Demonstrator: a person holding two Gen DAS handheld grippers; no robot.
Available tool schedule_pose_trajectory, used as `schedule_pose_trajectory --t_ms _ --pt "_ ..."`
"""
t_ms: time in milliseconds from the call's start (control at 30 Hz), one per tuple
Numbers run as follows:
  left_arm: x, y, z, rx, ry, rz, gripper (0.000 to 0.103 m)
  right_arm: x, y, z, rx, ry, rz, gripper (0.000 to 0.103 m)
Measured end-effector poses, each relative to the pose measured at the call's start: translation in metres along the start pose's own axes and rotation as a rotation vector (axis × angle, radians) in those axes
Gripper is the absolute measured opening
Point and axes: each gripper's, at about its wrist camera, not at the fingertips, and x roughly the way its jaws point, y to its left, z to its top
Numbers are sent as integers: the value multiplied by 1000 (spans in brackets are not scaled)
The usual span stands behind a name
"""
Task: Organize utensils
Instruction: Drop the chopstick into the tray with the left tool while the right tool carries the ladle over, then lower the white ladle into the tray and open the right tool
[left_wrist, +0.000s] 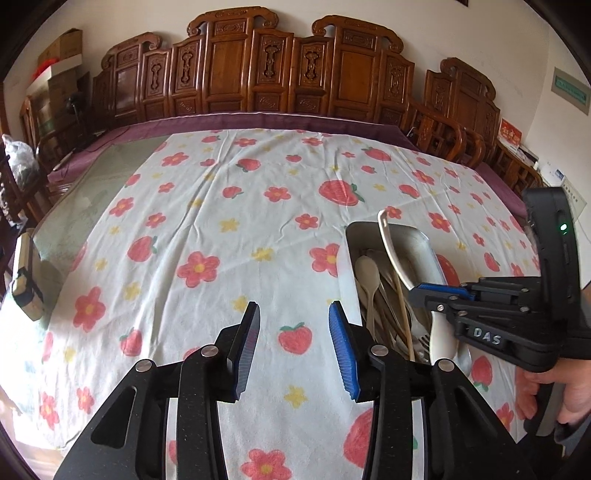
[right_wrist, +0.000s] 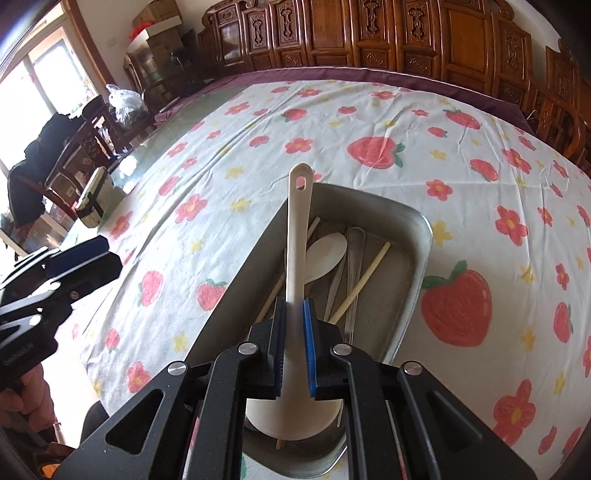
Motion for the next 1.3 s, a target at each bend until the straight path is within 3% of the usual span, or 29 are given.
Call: schedule_pose_trajectory --t_ms 533,833,1000,1167,1267,1300 --pt "-12 7 -7 -13 -19 -11 41 22 -7 -7 43 36 -56 12" --pt "-15 6 -9 -12 -23 -4 42 1 -5 -9 31 -29 -20 13" --pt "-25 0 -22 -14 -25 5 46 -25 -4 -24 4 -79 -44 13" --pt "-37 -16 -31 -8 -28 6 57 -61 -11 -49 -5 -126 -63 15" --pt "-47 -31 -35 5 -42 8 76 -88 -17 -66 9 -158 -71 35" --pt "-51 -37 -37 14 -48 9 82 -95 -18 -71 11 -167 -79 37"
